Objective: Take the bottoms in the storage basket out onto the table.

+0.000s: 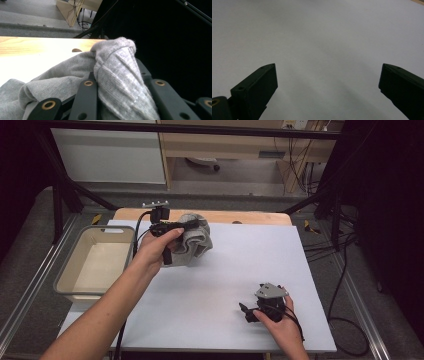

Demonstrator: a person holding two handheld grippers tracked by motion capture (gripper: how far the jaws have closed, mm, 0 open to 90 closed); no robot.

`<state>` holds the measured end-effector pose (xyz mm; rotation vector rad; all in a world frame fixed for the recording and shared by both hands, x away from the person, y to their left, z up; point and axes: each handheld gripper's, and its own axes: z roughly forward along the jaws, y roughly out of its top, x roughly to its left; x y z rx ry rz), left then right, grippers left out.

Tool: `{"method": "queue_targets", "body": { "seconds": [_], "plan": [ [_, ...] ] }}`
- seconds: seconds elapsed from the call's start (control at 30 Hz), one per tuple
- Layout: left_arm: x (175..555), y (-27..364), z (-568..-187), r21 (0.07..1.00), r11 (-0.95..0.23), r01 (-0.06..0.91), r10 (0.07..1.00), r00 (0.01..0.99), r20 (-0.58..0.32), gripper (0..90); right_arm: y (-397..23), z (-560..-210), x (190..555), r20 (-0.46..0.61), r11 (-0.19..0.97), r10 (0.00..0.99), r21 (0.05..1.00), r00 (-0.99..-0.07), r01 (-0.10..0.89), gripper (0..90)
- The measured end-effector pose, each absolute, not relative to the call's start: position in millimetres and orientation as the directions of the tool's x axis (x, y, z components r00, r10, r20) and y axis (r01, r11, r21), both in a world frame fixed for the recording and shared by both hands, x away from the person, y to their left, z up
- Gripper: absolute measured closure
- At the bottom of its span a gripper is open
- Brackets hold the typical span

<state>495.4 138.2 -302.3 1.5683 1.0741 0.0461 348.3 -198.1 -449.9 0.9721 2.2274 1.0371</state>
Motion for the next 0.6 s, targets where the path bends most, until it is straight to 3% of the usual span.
{"method": "queue_targets", "body": {
  "seconds": [0.6],
  "plan": [
    [495,121,-316,0.797,0.06,0.602,0.643,0.587,-0.492,69.7,-199,-449,348,-0.131,0.454,0.769,0.8,-0.626,0.391,2.8]
  ]
}}
